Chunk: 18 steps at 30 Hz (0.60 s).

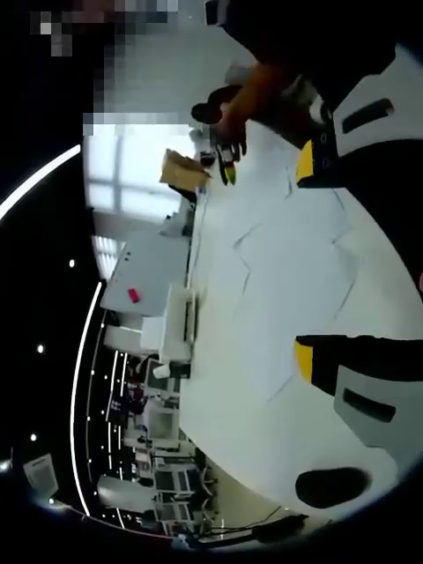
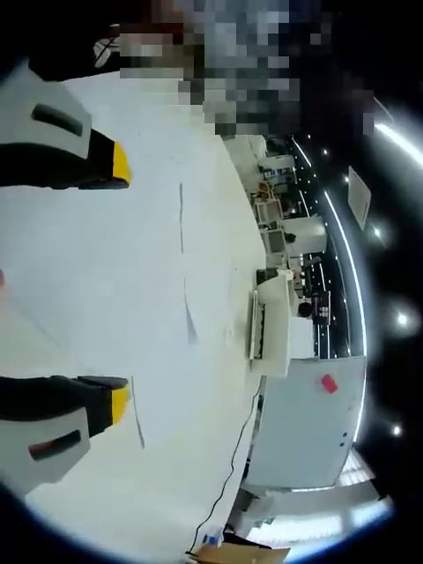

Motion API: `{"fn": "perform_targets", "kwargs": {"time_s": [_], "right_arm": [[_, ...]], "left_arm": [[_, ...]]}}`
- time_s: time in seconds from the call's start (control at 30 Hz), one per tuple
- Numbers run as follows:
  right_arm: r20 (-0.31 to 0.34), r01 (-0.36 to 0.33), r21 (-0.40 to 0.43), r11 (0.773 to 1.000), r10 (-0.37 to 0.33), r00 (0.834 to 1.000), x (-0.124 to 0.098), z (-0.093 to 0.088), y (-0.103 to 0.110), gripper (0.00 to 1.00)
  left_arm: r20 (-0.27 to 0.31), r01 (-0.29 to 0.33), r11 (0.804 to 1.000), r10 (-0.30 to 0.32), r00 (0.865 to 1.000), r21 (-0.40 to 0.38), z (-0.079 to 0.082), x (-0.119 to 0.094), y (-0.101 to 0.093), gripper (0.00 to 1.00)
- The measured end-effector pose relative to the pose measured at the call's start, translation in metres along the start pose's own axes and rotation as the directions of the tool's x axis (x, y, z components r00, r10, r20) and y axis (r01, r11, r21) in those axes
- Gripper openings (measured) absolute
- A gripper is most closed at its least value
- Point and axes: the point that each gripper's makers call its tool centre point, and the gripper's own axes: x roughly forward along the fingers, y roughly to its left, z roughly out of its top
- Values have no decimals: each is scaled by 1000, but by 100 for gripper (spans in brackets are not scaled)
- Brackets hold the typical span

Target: Organize the stack of printing papers by aligning and flattening the scattered papers on the table

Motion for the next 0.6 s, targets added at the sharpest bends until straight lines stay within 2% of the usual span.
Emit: {"fn": "perform_targets", "kwargs": {"time_s": [0.6], "right_arm": [[10,13,51,999,-14,1000,16,-10,-20,81]], "left_arm": [[-5,2,1000,-2,1000,-2,-1,1,-1,70]]}}
